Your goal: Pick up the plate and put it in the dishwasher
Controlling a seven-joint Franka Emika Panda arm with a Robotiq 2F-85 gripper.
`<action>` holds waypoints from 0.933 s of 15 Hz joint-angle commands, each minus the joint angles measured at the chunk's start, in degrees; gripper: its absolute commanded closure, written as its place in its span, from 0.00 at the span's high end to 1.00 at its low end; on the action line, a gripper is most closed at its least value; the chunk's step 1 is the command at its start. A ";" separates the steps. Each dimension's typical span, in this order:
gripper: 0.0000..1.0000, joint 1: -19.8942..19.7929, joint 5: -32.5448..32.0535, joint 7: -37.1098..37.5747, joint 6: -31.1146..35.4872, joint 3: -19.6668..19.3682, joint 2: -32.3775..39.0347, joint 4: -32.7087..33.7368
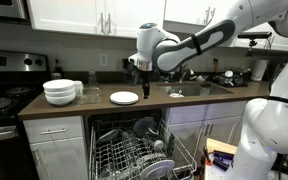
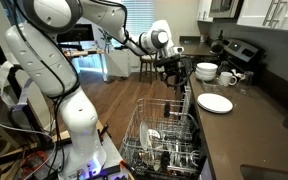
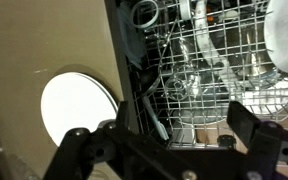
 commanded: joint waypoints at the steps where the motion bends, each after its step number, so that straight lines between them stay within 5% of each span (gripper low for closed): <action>1: 1.00 -2.29 -8.79 3.61 2.86 1.02 7.44 5.66; 13: 1.00 -0.50 -26.94 26.68 7.53 0.03 21.22 13.44; 14: 1.00 -1.10 -23.44 22.03 6.44 0.10 19.31 11.80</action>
